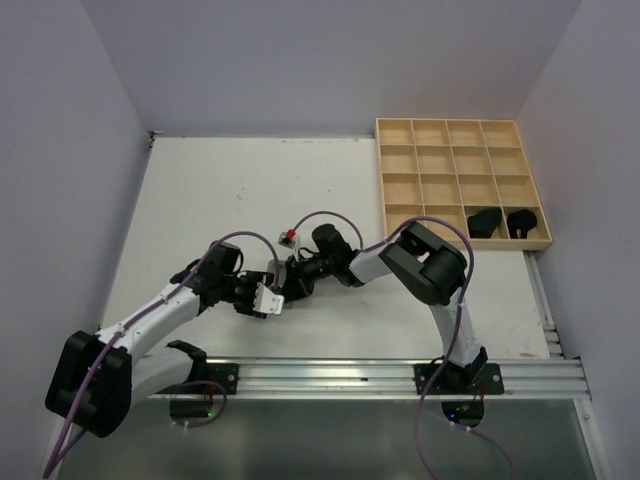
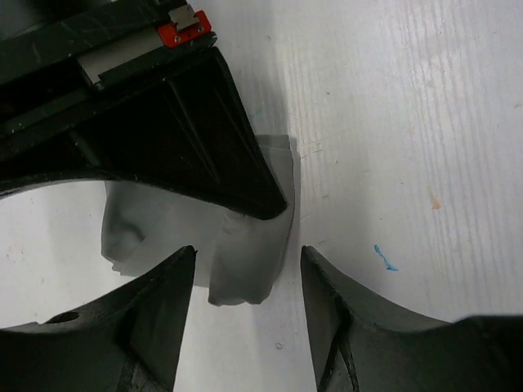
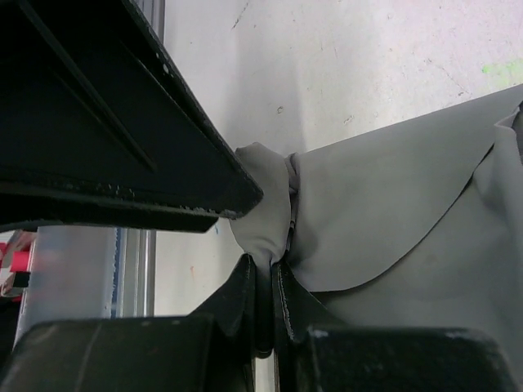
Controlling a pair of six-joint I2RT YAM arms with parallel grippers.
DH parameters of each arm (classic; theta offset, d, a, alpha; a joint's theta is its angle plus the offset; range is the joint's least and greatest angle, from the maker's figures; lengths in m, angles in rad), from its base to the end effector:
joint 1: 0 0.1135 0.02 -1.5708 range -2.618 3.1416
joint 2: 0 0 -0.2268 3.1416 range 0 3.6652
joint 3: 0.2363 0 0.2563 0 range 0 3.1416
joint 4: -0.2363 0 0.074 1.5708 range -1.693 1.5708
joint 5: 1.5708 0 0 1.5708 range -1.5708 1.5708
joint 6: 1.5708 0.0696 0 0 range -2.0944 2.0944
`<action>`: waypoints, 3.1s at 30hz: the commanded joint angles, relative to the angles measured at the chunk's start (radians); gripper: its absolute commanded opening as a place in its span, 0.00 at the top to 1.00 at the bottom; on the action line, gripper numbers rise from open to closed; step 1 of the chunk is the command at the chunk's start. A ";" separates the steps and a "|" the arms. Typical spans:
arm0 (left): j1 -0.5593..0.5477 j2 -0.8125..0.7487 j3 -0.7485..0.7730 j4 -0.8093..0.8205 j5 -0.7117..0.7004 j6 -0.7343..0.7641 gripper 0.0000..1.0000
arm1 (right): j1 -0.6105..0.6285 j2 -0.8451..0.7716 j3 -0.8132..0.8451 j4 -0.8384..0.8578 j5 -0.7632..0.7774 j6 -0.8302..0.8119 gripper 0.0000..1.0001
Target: Roll the underwear
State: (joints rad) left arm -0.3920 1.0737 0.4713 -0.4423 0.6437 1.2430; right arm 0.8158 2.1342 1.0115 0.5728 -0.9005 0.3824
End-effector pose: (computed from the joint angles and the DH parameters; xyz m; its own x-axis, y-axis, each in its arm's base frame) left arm 0.1839 -0.1212 0.1090 0.2957 0.6972 -0.6530 0.9447 -0.1119 0.3083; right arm 0.2365 0.3310 0.0454 -0.6719 -0.3758 -0.6382 -0.7109 0.0856 0.6981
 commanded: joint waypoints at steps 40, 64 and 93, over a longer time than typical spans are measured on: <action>0.099 1.069 0.740 -0.767 0.066 0.130 0.90 | -0.021 -0.829 -0.267 -0.482 0.638 -0.353 0.51; 0.101 1.203 0.882 -0.848 0.113 0.145 0.79 | 0.281 -0.281 -0.021 -0.341 0.627 -0.761 0.45; 0.512 0.456 0.652 -0.598 0.269 0.203 0.52 | 0.148 -0.074 0.231 -0.653 0.287 -0.323 1.00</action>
State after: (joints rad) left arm 0.1158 1.6512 1.2339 -1.1202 0.8936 1.3823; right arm 0.9894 2.0041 1.1759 0.0498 -0.5251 -0.0673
